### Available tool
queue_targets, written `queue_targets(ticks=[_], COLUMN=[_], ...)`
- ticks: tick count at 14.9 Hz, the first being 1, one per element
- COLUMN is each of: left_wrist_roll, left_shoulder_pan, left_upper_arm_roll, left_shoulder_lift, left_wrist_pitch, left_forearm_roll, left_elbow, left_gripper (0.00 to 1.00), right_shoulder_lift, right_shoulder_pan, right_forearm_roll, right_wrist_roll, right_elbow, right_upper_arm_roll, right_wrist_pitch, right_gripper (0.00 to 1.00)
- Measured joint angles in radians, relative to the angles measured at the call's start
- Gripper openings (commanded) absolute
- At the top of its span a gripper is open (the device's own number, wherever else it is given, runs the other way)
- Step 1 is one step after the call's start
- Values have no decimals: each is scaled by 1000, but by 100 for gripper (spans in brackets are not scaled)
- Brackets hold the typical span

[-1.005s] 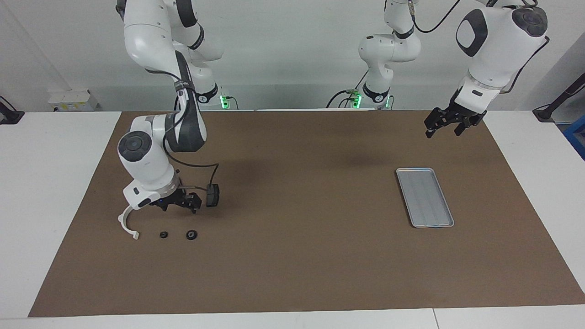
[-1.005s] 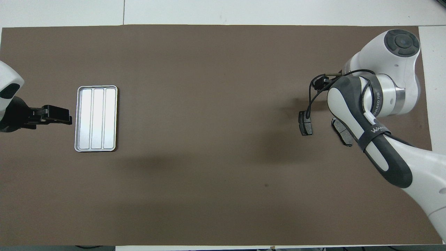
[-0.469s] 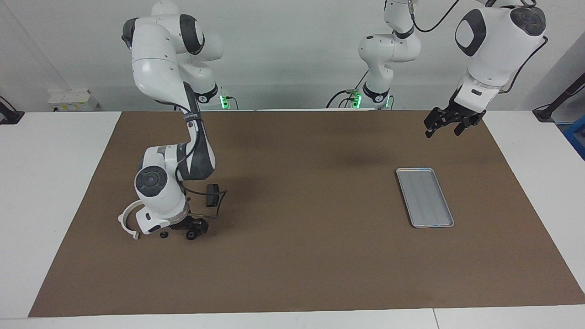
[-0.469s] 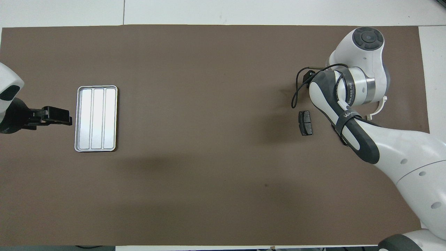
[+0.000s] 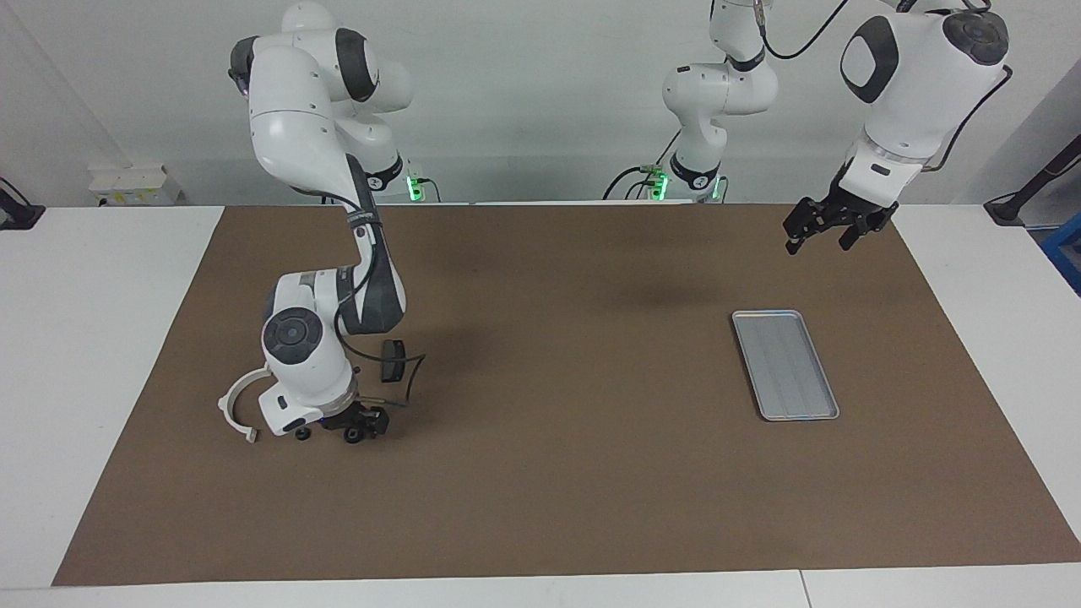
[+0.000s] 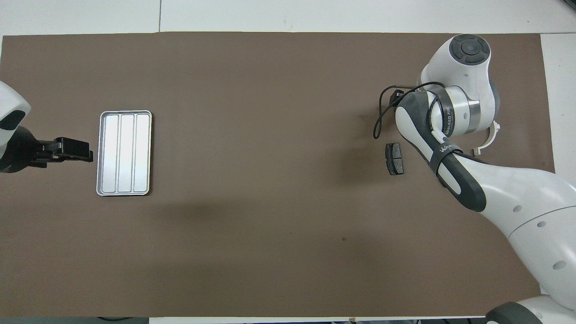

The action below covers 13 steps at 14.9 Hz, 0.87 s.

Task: Pick bearing gear from pile to tray
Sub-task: 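Reach the right gripper to the pile and grasp a small black bearing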

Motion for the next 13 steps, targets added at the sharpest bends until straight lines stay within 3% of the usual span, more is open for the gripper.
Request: queue_targets(ticks=[6,9,11,13], left_wrist_roll=[0,0,0,0], left_shoulder_pan=[0,0,0,0], left_upper_arm_roll=[0,0,0,0], left_shoulder_lift=[-3,-5,-7,-8], left_wrist_pitch=[3,9,15,21], left_forearm_roll=[0,0,0,0], left_elbow=[-15,-21,-27,-29], left_gripper=[100,100,100,100], right_shoulder_lift=[2,5,6,4], right_shoulder_pan=[-2,-7,-8,-8], right_forearm_roll=[0,0,1,1], right_wrist_roll=[1,3,3,6], right_elbow=[0,-3,-3,-2], right_upper_arm_roll=[-1,-1,1,5], right_wrist_pitch=[29,31,37,39], right_gripper=[86,72,51,17])
